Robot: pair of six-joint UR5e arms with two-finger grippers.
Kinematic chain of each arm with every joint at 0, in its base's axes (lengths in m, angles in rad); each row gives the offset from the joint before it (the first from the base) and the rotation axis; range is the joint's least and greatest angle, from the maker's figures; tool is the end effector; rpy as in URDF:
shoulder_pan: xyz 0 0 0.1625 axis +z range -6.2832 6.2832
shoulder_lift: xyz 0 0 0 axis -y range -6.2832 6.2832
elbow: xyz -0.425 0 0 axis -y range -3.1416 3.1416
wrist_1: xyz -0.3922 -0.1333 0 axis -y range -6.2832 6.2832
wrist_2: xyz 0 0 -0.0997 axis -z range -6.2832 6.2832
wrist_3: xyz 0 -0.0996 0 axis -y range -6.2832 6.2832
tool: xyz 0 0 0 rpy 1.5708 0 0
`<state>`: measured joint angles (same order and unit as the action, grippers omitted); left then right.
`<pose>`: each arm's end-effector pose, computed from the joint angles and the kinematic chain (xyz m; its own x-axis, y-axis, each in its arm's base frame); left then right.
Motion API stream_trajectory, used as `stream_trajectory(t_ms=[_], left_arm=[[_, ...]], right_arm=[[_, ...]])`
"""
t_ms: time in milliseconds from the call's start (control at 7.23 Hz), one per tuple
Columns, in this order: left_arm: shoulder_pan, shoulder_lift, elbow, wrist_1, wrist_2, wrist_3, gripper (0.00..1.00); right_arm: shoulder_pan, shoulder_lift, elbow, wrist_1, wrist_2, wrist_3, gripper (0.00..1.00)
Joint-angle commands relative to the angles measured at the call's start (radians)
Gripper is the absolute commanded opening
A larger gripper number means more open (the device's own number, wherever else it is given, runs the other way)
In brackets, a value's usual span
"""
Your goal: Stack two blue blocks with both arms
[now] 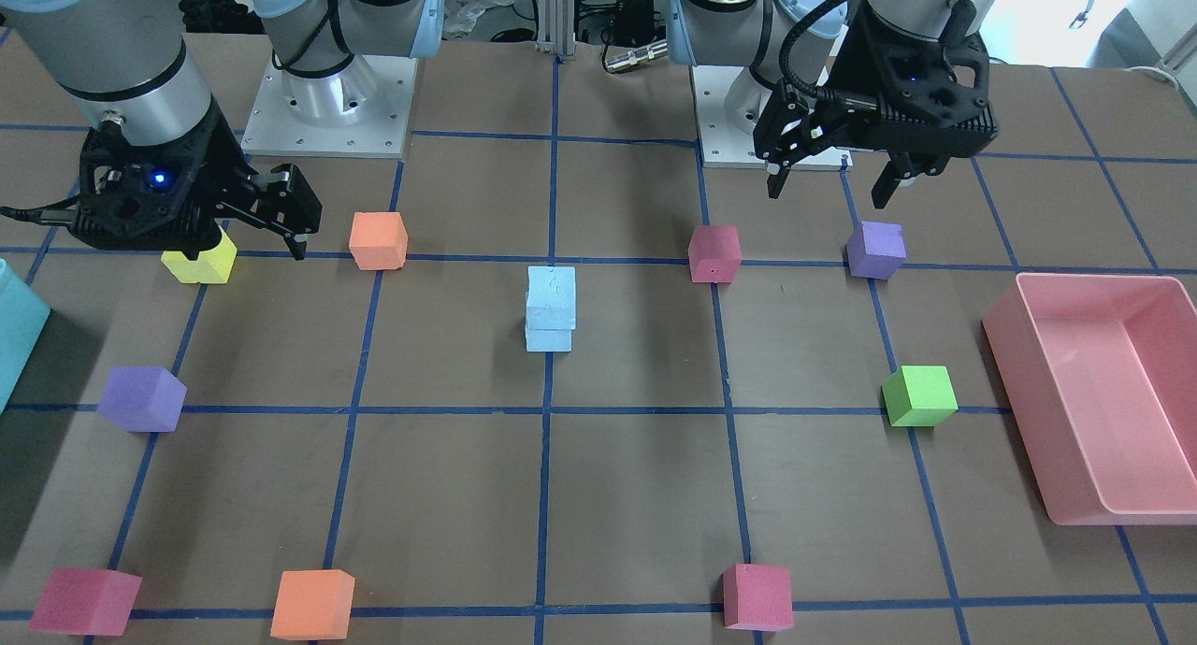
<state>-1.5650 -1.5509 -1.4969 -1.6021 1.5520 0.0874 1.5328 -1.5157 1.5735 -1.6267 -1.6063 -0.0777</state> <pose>-0.1323 -0.4885 0.5310 -0.9965 0.0825 0.0132 0.0815 0.9946 -0.0639 0.1101 -0.5190 0.4645 -0.9986 -0.0398 0.0352 -0.0396 0.9992 0.0046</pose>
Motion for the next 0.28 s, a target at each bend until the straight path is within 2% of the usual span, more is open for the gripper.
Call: stream_trajectory(t_ms=[0,138], left_arm=[[0.002,0.000,0.004,-0.018,0.000,0.002,1.00],[0.009,-0.001,0.003,-0.018,-0.003,0.003,1.00]], right_arm=[[-0.002,0.000,0.000,0.004,-0.012,-0.005,1.00],[-0.002,0.000,0.002,0.002,-0.011,-0.005,1.00]])
